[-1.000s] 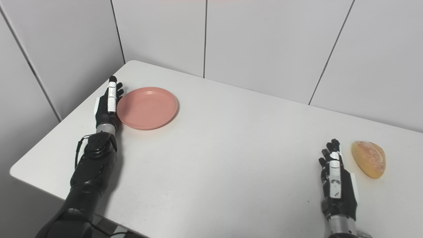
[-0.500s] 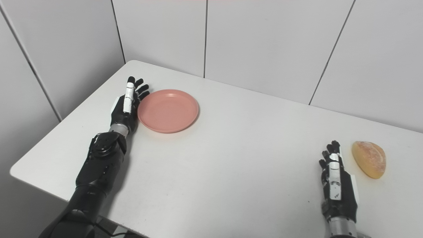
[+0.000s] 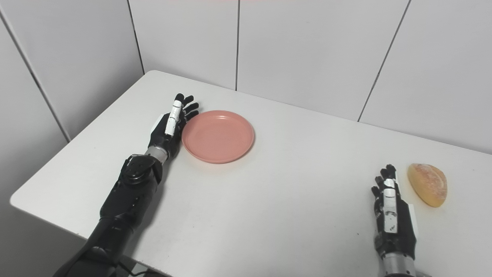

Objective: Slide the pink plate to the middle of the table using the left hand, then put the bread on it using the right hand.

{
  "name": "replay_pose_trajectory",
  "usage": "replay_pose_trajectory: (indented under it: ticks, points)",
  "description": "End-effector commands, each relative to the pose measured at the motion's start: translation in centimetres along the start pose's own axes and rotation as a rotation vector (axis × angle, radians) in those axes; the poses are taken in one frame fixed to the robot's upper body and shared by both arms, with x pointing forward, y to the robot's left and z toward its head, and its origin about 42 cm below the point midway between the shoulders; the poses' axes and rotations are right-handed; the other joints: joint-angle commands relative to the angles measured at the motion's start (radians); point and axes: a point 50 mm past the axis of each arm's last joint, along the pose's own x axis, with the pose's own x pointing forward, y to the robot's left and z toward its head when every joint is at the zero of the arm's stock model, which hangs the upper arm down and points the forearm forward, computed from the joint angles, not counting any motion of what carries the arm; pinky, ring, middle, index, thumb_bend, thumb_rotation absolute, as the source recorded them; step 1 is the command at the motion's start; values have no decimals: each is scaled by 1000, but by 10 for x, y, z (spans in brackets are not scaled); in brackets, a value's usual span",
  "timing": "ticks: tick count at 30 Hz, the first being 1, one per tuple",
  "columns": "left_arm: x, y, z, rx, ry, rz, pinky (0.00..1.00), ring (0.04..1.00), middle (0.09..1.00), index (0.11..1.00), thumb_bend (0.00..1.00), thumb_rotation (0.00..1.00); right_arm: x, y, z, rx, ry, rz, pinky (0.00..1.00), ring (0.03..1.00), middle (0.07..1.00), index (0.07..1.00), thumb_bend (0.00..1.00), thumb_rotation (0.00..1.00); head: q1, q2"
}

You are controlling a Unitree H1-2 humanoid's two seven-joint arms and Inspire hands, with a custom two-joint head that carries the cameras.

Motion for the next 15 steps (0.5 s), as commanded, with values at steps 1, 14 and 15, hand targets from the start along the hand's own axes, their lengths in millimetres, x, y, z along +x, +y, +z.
replay_pose_trajectory:
  ticks: [1,14,15]
  points:
    - [7,-23,13,27,-31,-85,890,908,907,899,706,1000,8,0,11,3,-47,2,1000,1000,1000,1000,787,946,1,1]
    - [6,-59,11,77,-13,-201,953,966,964,952,710,1000,12,6,13,15,-56,4,1000,1000,1000,1000,798,933,-73,28]
    - [6,-61,11,83,-11,-206,953,966,964,952,712,1000,12,7,13,16,-54,-1,1000,1000,1000,1000,799,933,-89,35]
